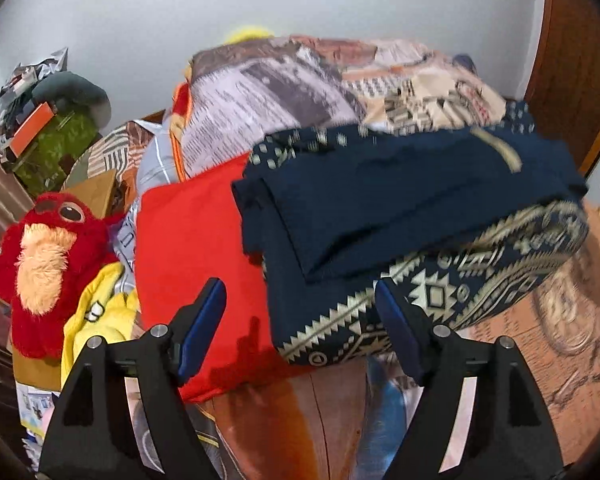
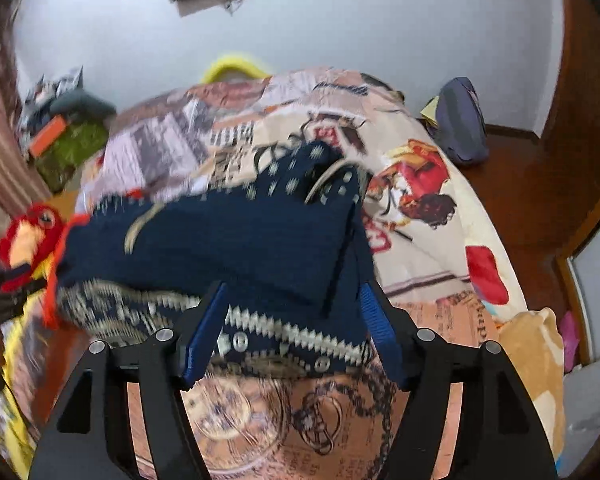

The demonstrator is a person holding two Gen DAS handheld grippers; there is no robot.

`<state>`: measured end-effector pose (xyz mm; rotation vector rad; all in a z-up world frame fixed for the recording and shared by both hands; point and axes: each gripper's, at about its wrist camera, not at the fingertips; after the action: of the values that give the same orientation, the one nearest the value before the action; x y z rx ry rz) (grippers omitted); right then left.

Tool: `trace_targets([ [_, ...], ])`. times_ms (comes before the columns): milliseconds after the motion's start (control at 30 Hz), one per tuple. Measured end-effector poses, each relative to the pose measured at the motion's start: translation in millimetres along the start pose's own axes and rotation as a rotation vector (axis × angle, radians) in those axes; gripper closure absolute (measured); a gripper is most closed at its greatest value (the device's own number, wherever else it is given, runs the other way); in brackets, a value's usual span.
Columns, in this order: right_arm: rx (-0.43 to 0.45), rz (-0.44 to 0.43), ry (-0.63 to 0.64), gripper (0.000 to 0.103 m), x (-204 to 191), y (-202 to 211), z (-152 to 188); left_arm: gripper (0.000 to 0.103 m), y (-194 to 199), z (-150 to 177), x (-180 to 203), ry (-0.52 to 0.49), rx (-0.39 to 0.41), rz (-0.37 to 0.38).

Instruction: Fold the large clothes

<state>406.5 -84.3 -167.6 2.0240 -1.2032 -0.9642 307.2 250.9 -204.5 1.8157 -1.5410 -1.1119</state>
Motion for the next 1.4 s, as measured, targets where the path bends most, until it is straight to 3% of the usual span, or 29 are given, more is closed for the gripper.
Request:
trace_targets([
  [133,-0.045,0.042,0.009,0.038,-5,-28,9,0.027,-23,2,2,0.031,-0.042,-0.014],
  [267,-0.079,0.039,-0.071,0.038,-11,-58,10,0.027,-42,-9,-2,0.035,-0.058,-0.119],
  [367,-0.070,0.023,-0.104,0.038,-20,-71,5,0.027,-52,-24,-14,0.061,-0.051,-0.138],
  [533,0.027,0.074,-0.020,0.038,-47,-81,-36,0.027,-58,-65,-41,0.109,-0.006,-0.113],
  [700,0.147,0.178,0.053,0.038,-73,-76,-102,0.027,-57,-113,-80,0.170,0.028,-0.206],
  [800,0.231,0.162,0.024,0.038,-80,-50,-127,0.027,-43,-125,-99,0.236,0.070,-0.199],
  [933,0.252,0.045,-0.019,0.028,-83,-23,-126,0.027,-23,-124,-92,0.206,0.119,-0.172],
  [1067,0.182,-0.063,-0.020,0.028,-89,-19,-99,0.027,-15,-116,-60,0.127,0.123,-0.098],
  [1400,0.017,-0.103,0.154,0.028,-113,-56,-21,0.026,-20,-93,22,0.012,0.111,0.153],
])
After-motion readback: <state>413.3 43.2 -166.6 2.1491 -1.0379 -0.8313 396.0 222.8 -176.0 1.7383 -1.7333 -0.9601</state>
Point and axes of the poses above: each gripper's, at about its wrist camera, not at the fingertips, and y roughly against the way its jaws point, x to its right, z to its underside, and after that the axes turned 15 degrees about -y, right-handed
